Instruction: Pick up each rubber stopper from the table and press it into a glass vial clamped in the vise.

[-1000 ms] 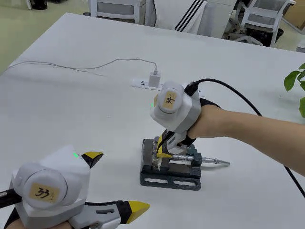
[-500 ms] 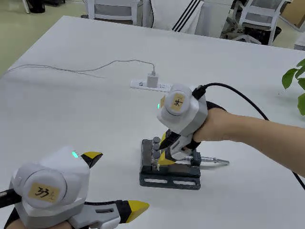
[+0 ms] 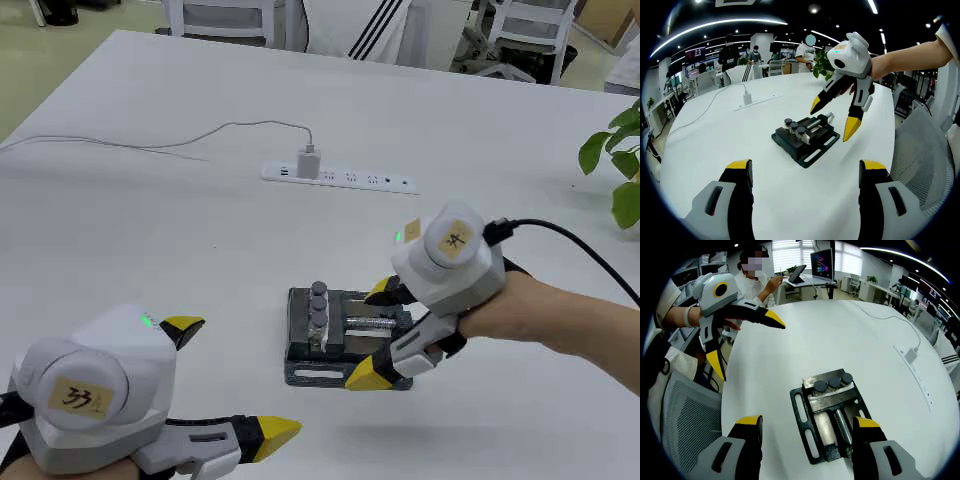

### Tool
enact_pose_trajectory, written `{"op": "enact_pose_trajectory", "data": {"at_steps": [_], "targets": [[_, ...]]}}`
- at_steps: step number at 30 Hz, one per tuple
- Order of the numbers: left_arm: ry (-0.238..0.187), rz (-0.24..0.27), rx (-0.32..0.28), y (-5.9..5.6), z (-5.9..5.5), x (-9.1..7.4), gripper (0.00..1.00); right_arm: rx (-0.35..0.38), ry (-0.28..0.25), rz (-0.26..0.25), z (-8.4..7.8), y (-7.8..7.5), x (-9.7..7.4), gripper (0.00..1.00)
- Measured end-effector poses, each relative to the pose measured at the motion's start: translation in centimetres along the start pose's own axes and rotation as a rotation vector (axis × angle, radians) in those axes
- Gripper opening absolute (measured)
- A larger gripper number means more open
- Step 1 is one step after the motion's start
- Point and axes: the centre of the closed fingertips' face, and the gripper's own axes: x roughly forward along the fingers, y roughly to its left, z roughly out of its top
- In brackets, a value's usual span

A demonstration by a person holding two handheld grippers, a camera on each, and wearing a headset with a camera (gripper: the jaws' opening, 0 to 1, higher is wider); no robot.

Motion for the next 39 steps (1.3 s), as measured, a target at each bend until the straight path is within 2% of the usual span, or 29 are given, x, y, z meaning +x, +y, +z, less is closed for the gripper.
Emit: {"op": "enact_pose_trajectory", "data": {"at_steps": [1,2,4,7,11,15,22,25,30,39], "targets": [[0.001,-0.001,0.001,0.0,0.0,0.0,0.86,0.025,-0.009,-0.005,-0.2,0.0,-0.2,0.74],[0.003,-0.001,0.006,0.1,0.0,0.1,0.86,0.048,-0.049,-0.012,-0.1,-0.1,-0.5,0.76],[0.005,-0.003,0.009,0.1,0.1,0.1,0.86,0.064,-0.056,-0.023,-0.6,-0.1,-1.0,0.78],[0.008,-0.003,0.01,0.2,0.2,0.0,0.86,0.121,-0.12,-0.057,-0.9,-0.1,-2.0,0.85],[0.015,-0.005,0.007,0.2,0.0,0.0,0.87,0.152,-0.14,-0.097,-2.1,-0.1,-3.0,0.94],[0.024,-0.007,0.01,0.2,-0.2,-0.2,0.87,0.222,-0.186,-0.106,-3.5,0.7,-4.0,0.96],[0.032,-0.007,0.012,0.2,-0.4,-0.4,0.87,0.299,-0.201,-0.142,-6.5,2.1,-5.1,0.99],[0.033,-0.008,0.015,0.2,-0.4,-0.5,0.87,0.327,-0.214,-0.161,-7.3,2.4,-5.6,0.99],[0.041,-0.007,0.017,0.1,-0.5,-0.6,0.88,0.361,-0.231,-0.195,-8.4,2.4,-6.2,0.99],[0.056,-0.007,0.033,-0.2,-0.7,-0.9,0.88,0.378,-0.239,-0.205,-9.5,3.0,-6.7,0.99]]}}
